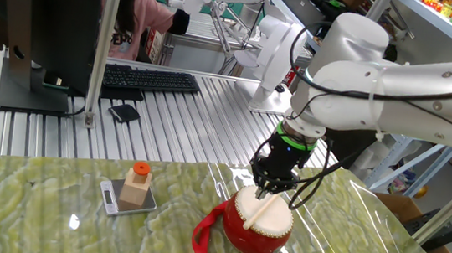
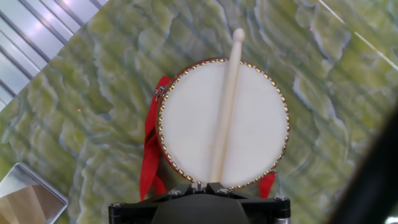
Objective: Play the drum
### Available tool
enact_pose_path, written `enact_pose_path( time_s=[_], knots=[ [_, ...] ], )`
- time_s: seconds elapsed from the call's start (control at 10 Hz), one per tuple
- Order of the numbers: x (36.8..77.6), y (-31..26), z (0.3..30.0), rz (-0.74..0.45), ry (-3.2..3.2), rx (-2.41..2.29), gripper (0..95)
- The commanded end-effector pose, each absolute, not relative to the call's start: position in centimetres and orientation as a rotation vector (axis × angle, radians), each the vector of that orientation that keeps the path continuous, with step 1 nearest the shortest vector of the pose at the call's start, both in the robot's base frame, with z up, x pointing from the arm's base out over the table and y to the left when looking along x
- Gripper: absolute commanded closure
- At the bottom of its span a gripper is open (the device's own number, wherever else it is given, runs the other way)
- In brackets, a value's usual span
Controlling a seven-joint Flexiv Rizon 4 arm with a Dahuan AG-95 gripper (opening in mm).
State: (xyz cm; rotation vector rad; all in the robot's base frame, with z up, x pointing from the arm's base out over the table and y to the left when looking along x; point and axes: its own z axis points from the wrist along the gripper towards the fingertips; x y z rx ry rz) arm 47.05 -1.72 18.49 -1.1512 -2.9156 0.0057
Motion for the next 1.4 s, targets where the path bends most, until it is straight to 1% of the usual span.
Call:
enact_pose_path(
  time_s=[0.1, 0.7, 1.1, 1.4],
  knots=[
    [47.05, -1.72, 18.44, -0.005, -2.911, -1.175, 95.0],
    [47.04, -1.73, 18.45, 0.002, -2.918, -1.173, 95.0],
    [47.05, -1.81, 18.45, -0.004, -2.843, -1.333, 95.0],
    [46.50, -2.22, 18.63, -0.005, -2.835, -1.349, 95.0]
  ],
)
